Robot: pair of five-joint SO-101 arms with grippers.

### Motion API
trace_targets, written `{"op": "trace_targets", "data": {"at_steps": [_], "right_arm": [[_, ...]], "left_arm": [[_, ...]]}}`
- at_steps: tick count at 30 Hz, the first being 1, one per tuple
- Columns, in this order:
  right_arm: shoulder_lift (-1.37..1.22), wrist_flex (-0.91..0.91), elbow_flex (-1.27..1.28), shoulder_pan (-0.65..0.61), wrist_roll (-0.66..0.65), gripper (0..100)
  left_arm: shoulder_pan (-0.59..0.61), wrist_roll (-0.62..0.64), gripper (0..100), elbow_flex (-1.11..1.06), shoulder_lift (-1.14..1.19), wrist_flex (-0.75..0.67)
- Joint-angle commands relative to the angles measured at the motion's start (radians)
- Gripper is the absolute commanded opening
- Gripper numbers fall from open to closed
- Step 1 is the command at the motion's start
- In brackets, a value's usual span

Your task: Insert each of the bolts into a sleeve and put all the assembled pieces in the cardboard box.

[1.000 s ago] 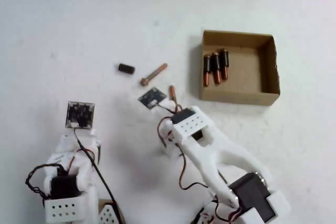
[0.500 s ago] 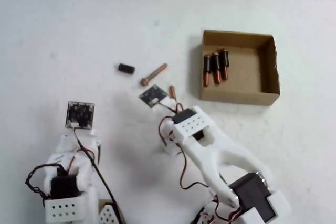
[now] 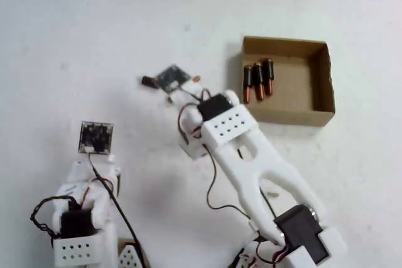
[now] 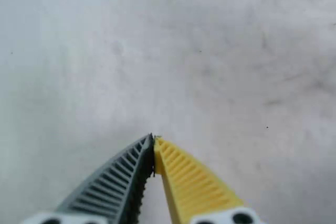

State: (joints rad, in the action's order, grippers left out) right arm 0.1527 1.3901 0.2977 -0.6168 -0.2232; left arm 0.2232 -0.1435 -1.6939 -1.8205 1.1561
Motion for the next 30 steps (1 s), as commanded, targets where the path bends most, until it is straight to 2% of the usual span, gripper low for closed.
{"op": "trace_targets", "data": {"at_steps": [1, 10, 13, 18, 24, 30], "right_arm": [[0.013, 0.101, -0.19, 0.012, -0.002, 1.7], [0.202, 0.283, -0.505, 0.013, -0.002, 1.7], [0.308, 0.294, -0.522, 0.016, -0.002, 1.7], [0.464, 0.308, -0.517, 0.097, -0.002, 1.7], [0.628, 0.3, -0.364, 0.18, -0.003, 1.8], [0.812, 0.15, -0.086, 0.206, -0.003, 1.8]], "left_arm": [[-0.012, -0.008, 2, 0.002, -0.007, -0.029], [-0.012, -0.008, 2, 0.002, -0.007, -0.029], [-0.012, -0.008, 2, 0.002, -0.007, -0.029], [-0.012, -0.011, 2, 0.002, -0.007, -0.031], [-0.012, -0.132, 2, 0.002, -0.007, -0.066], [-0.008, -0.137, 2, 0.002, -0.007, -0.06]]}}
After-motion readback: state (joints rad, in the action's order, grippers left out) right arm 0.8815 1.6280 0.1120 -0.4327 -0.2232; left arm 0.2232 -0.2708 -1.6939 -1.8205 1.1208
